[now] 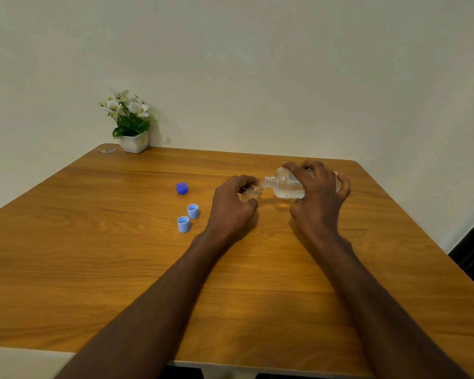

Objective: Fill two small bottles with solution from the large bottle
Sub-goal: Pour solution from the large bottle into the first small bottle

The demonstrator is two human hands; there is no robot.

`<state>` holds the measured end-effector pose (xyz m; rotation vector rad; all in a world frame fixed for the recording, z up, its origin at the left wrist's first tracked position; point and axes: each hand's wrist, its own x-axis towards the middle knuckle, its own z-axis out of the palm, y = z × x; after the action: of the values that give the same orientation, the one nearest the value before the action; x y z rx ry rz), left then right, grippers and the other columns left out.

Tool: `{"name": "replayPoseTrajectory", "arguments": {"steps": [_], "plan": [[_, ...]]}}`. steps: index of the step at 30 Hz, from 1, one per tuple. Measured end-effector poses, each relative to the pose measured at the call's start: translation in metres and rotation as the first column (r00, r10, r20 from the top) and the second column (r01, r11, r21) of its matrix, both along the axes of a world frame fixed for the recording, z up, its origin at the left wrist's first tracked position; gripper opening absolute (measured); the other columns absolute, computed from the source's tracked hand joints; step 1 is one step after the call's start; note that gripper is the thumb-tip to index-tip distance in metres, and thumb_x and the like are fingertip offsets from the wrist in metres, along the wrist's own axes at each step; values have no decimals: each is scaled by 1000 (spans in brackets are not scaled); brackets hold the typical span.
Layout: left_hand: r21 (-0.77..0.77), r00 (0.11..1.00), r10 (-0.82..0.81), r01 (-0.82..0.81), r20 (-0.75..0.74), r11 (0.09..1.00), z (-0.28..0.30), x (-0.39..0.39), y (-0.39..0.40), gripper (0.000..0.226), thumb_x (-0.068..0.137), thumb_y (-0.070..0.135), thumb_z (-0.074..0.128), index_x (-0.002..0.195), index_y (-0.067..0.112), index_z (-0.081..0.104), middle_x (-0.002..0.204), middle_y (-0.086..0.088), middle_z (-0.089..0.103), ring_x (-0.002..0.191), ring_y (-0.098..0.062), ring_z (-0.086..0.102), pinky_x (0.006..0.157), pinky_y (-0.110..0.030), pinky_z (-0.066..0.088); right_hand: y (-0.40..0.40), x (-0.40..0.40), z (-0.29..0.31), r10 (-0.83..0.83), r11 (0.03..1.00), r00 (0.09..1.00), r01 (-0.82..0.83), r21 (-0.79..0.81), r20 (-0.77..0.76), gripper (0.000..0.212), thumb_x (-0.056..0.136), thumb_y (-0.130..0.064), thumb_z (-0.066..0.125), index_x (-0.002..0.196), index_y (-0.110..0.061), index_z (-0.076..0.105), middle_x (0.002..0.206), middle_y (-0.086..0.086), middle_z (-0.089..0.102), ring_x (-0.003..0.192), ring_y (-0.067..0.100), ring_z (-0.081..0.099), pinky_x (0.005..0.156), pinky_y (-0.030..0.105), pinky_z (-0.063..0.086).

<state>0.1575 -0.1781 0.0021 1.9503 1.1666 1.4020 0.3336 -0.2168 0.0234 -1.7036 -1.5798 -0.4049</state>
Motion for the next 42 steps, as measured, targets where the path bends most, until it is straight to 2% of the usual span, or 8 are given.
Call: {"name": "replayPoseTrajectory", "arguments": {"steps": [8,21,30,38,42], "plan": [[0,1000,1,-1,-4,1000,0,0,2,46,81,4,74,124,20,71,116,8,70,104,-3,62,89,-13,47,1,1,1,-2,1000,1000,2,-8,-1,92,67,2,82,144,-40,56,141,-3,50,139,22,42,121,52,15],[-4,1000,2,-2,8,1000,0,1,-1,44,81,2,72,122,18,72,117,7,71,105,-4,62,90,-14,48,0,1,2,-5,1000,1000,5,-14,4,92,66,2,82,144,-40,56,141,-3,50,140,22,42,120,50,13],[-7,1000,-2,2,1,1000,0,-1,1,46,79,2,73,122,20,72,117,7,71,106,-7,63,94,-21,52,0,-1,1,1,1000,1000,-1,-15,-3,90,67,2,80,144,-40,57,142,-4,50,140,22,42,120,50,12],[-6,1000,-1,1,1,1000,0,-1,1,46,79,2,74,121,20,72,113,12,69,102,-2,62,90,-15,49,1,-1,0,-1,1000,1000,1,-19,6,90,67,2,80,144,-40,56,142,-4,49,140,21,42,120,49,12],[8,1000,-1,1,0,1000,0,-1,2,46,79,3,74,122,20,72,115,8,71,103,-5,63,91,-17,50,0,-1,0,1,1000,1000,-1,-19,1,92,66,3,81,144,-40,57,142,-4,49,140,22,42,120,50,13]]}}
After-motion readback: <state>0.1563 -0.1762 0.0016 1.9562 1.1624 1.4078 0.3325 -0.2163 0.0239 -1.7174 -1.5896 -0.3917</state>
